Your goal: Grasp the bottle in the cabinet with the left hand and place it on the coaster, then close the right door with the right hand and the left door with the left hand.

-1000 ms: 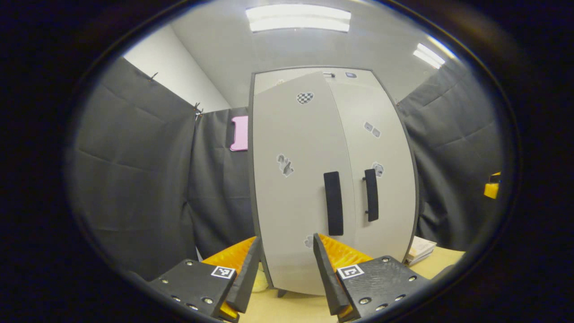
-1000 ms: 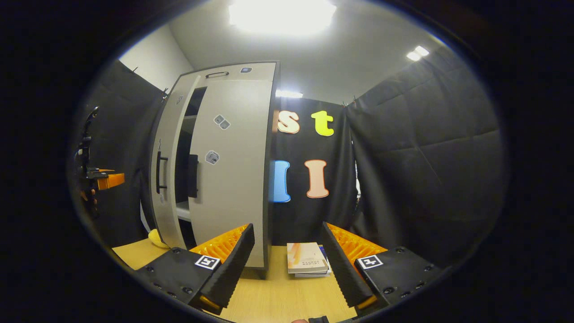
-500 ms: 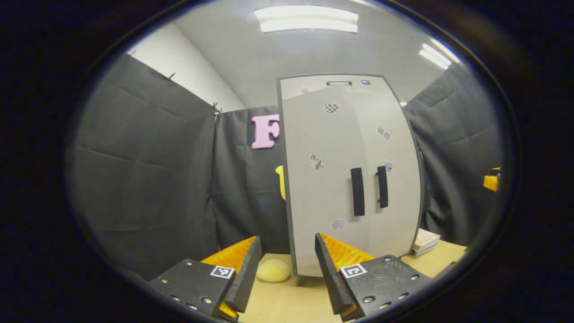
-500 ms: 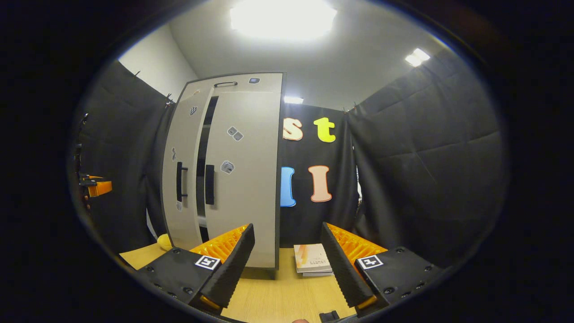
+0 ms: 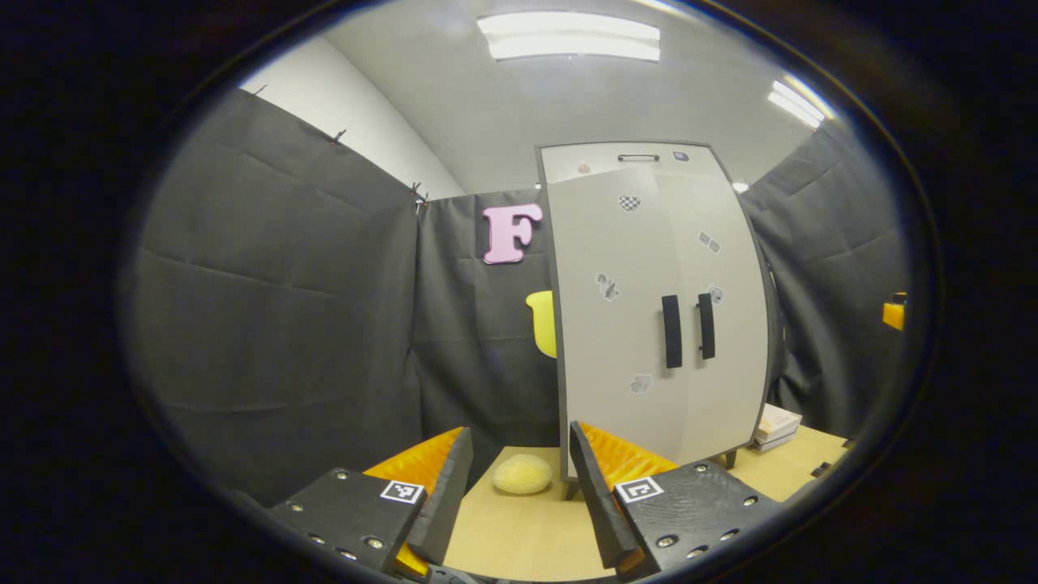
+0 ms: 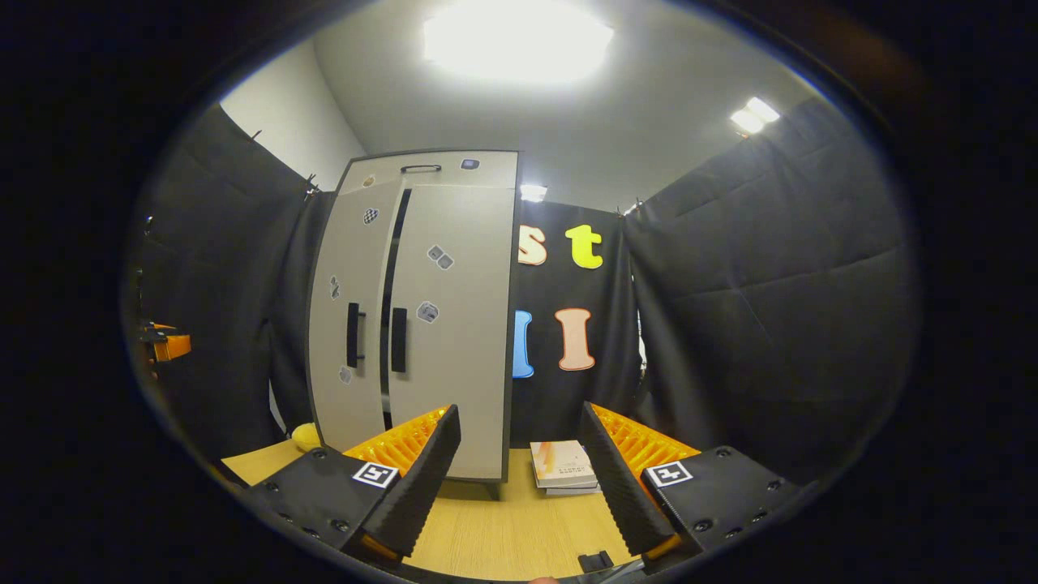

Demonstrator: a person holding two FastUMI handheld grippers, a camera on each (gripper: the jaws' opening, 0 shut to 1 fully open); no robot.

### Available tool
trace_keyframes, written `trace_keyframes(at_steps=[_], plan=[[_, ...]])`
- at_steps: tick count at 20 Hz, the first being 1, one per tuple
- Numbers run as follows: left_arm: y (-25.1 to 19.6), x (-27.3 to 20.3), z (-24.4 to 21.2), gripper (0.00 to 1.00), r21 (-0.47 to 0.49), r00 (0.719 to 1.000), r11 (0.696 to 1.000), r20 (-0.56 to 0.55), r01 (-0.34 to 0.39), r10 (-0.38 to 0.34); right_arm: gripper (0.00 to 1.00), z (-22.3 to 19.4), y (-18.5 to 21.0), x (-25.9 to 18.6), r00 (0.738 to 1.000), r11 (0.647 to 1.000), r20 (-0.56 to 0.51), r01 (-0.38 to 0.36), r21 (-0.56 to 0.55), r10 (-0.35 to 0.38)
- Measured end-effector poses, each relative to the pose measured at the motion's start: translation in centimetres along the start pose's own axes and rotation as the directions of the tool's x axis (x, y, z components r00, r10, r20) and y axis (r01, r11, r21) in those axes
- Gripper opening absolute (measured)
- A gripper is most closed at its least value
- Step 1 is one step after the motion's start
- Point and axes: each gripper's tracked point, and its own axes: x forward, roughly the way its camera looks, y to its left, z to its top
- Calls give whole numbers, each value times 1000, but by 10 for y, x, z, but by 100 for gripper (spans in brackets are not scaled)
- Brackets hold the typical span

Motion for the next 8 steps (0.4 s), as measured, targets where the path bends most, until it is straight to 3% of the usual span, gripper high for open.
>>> trace_keyframes(at_steps=[8], plan=[[3,-3,-2,71,-12,1000,1000,0,-16,16,95,1,14,-23,1000,1000,16,-22,-11,23]])
